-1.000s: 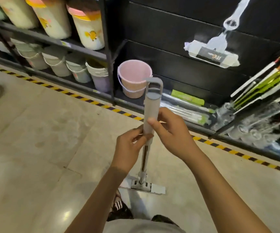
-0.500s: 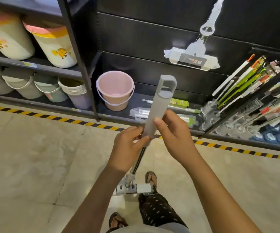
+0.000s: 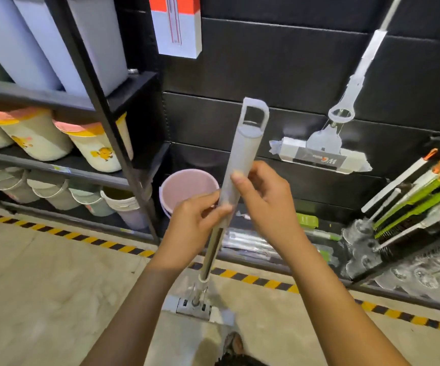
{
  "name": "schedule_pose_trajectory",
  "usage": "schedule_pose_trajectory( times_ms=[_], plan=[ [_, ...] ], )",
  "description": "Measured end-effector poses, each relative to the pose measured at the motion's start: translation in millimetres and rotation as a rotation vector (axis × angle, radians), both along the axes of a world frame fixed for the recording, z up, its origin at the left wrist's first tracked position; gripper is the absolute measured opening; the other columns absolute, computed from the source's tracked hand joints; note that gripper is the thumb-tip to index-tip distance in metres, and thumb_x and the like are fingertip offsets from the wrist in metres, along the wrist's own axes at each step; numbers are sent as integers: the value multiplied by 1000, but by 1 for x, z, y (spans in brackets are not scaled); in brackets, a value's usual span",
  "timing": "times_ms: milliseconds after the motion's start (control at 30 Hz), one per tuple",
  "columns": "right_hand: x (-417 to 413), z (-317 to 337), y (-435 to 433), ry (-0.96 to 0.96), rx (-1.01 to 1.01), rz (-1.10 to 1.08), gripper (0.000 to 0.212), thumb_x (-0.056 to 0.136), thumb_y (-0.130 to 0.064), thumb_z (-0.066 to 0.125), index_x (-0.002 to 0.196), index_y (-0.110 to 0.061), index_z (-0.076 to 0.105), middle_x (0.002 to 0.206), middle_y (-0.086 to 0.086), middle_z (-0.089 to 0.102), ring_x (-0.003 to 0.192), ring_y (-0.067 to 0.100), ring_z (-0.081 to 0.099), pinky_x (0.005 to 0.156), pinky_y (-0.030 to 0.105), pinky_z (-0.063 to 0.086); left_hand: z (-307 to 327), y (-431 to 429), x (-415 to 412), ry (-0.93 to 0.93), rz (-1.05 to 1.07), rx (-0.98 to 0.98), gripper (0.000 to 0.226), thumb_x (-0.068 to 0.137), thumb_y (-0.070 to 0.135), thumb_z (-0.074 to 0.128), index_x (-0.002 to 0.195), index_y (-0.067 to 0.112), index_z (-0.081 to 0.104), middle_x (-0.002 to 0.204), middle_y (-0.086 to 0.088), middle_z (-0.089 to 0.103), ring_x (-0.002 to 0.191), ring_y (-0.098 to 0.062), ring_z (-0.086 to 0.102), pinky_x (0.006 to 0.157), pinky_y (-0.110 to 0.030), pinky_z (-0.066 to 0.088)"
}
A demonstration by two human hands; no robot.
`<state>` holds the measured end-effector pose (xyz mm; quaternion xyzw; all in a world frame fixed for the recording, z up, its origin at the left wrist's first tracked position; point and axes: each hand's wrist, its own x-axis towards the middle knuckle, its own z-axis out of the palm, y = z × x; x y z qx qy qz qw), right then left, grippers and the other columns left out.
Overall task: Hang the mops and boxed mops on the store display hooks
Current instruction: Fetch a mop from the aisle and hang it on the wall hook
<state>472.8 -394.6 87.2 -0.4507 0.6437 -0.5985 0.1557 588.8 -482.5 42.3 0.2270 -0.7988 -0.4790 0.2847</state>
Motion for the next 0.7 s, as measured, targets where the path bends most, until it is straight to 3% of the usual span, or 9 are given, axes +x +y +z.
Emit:
schedule_pose_trajectory(
  times_ms=[100,167,300,367,467,567,700],
  plan=[
    [-47,27,-17,30,-34,-14,11,94,-25,59,90,-34,57,88,-12,66,85,7,65,74,21,54,27,-20,-48,39,-31,-76,17,94,35,59,107,35,70,87,11,70,80,-5,64,73,-18,50],
    [-74,44,-26,78,-60,-47,7,94,-28,59,89,-32,57,87,-11,66,85,10,64,74,23,53,43,-31,-78,59,-20,-126,10,92,42,58,95,46,66,76,13,63,69,-2,56,64,-14,41],
    [-121,82,-36,144,-126,-113,12,91,-37,58,86,-26,59,80,-12,64,80,10,63,69,22,52,78,-47,-130,98,-48,-141,29,86,52,53,90,31,73,76,-4,67,69,-16,58,64,-28,46],
    [-143,101,-39,196,-156,-148,26,87,-44,55,88,-19,61,77,-9,63,77,10,63,66,23,52,98,-54,-157,117,-81,-149,38,84,55,53,96,27,75,77,-3,70,70,-16,62,68,-34,51],
    [-177,135,-42,249,-181,-211,30,84,-50,52,88,-22,62,80,-8,64,80,11,65,67,29,57,132,-61,-197,170,-157,-169,35,85,58,53,101,34,73,80,3,72,74,-13,67,71,-41,56],
    [-213,173,-43,288,-195,-274,36,83,-51,51,89,-18,64,84,-9,65,82,13,65,67,27,56,171,-62,-239,245,-253,-178,29,88,57,55,97,38,74,81,6,74,77,-17,69,74,-38,55],
    [-260,225,-47,375,-187,-405,38,90,-47,52,88,-11,65,82,-1,63,85,19,63,70,28,56,225,-67,-292,337,-333,-171,54,70,66,48,85,23,77,68,8,70,63,-5,65,66,-30,59]
  ],
)
